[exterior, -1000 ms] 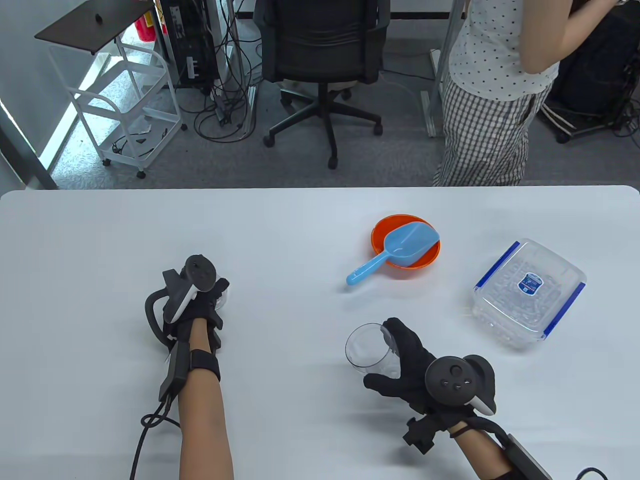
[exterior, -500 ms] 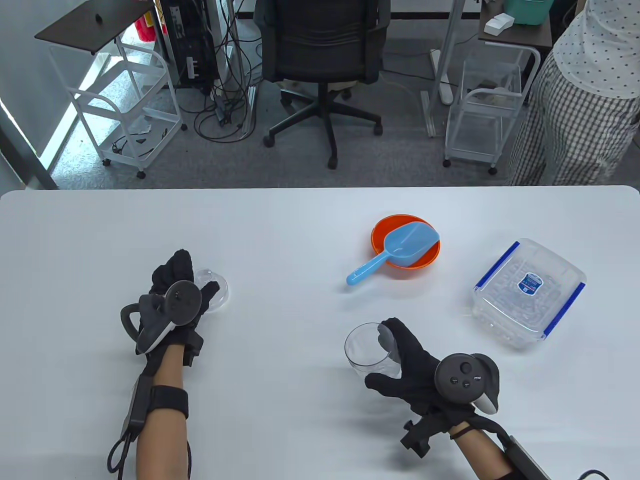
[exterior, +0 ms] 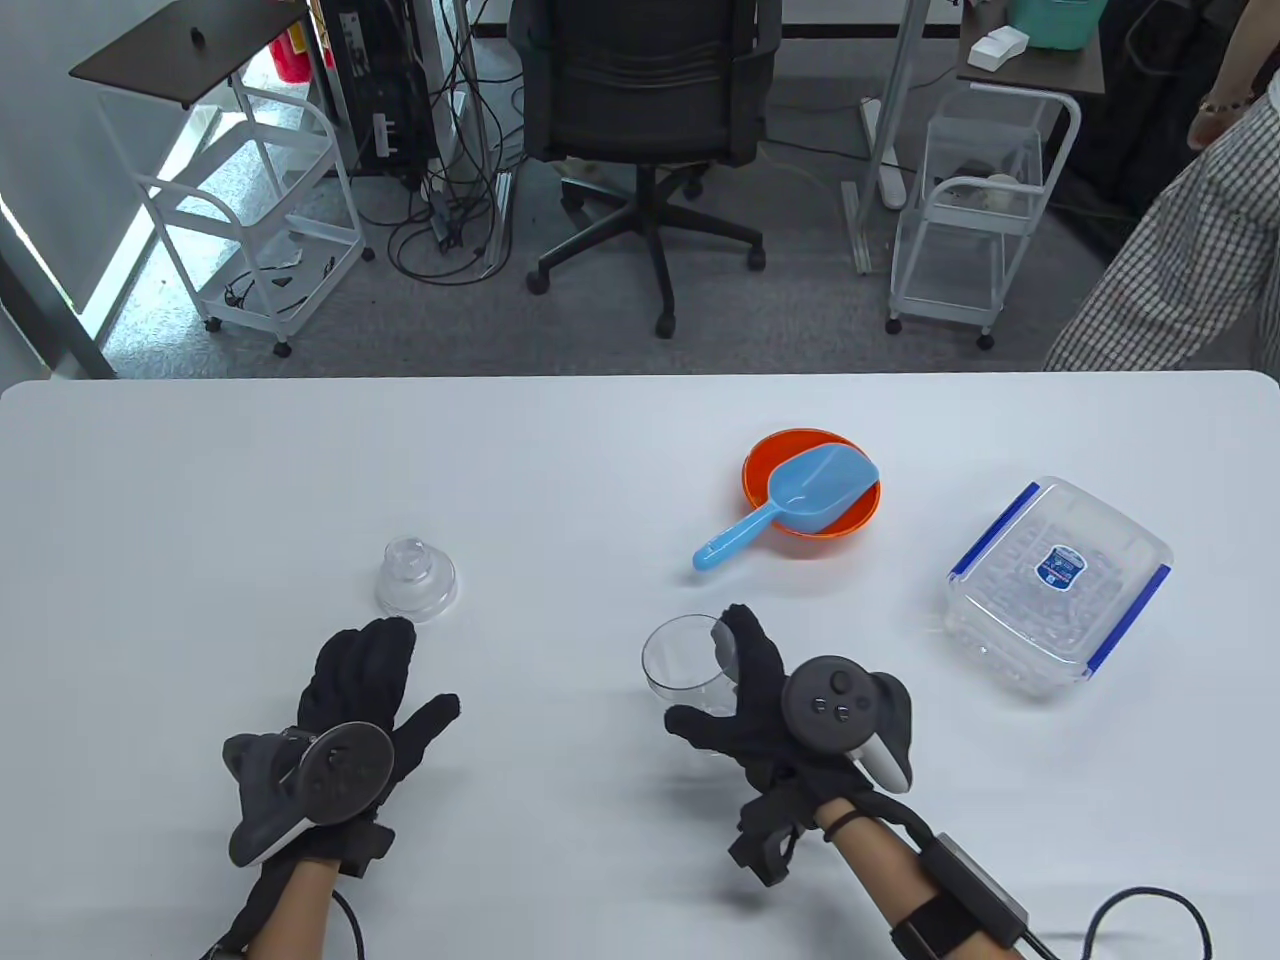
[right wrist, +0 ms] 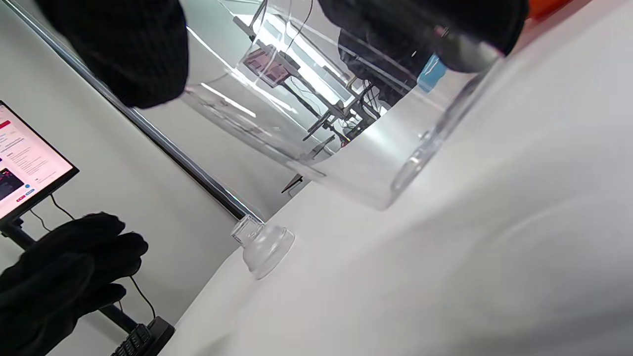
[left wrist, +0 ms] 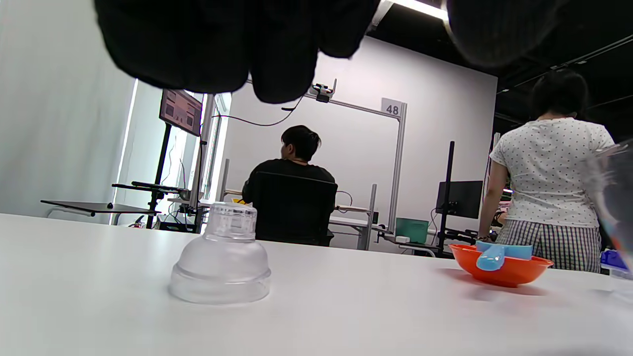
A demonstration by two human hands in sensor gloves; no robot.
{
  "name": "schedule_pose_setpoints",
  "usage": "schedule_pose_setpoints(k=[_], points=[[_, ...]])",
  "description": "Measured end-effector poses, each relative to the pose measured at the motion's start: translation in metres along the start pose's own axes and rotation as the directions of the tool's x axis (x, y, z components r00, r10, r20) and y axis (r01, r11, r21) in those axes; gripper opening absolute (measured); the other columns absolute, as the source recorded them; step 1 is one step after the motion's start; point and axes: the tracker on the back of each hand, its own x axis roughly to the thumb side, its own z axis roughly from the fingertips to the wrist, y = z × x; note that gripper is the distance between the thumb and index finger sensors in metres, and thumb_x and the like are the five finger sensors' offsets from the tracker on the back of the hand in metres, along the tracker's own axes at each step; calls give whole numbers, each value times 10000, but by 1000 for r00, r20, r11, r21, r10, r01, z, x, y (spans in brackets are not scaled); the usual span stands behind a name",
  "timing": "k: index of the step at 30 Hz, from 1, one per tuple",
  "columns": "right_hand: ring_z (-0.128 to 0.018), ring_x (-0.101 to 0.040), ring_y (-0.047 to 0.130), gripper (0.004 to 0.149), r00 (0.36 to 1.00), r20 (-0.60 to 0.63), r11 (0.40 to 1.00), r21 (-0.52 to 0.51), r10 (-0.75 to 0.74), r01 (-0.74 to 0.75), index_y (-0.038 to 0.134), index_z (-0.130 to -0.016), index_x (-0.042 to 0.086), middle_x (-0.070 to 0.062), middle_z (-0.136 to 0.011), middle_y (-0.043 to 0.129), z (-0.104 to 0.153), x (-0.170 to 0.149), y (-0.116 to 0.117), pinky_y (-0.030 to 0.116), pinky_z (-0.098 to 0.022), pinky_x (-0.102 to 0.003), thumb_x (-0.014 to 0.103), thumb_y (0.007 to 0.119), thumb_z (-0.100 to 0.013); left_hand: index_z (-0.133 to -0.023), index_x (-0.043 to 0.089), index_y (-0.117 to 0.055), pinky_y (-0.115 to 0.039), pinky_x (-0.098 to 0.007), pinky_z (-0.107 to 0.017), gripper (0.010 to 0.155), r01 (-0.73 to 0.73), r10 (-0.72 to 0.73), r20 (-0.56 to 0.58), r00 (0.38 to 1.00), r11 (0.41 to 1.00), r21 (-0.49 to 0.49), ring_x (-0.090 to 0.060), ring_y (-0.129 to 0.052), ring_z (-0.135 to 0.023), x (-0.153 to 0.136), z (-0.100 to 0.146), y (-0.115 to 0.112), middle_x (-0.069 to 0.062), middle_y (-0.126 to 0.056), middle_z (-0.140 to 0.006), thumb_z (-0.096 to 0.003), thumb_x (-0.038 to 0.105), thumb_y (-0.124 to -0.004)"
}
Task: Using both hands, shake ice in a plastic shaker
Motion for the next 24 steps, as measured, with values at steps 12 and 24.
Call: schedule_pose_setpoints(k=[12,24], points=[[-991,-479,627,1078,978,-211,999,-39,5,-14,175,-1081,14,-208,-1137,424,-124,23,77,685,-662,-606,545,832,-412,-1172,132,-355,-643,-596,-718,782,14,-9,66,998,998,-66,-547,-634,-1041,3,-3,-8,-222,-601,-1195,-599,601,-607],[-995,-494,631,1087,931,-354,989,-76,91,-125,111,-1054,-21,-246,-1121,364,-160,14,97,741,-683,-567,517,827,-438,-1171,142,-376,-640,-599,-721,767,54,-44,90,995,992,-112,-541,-636,-1045,2,-4,-14,-216,-609,-1196,-597,597,-607]])
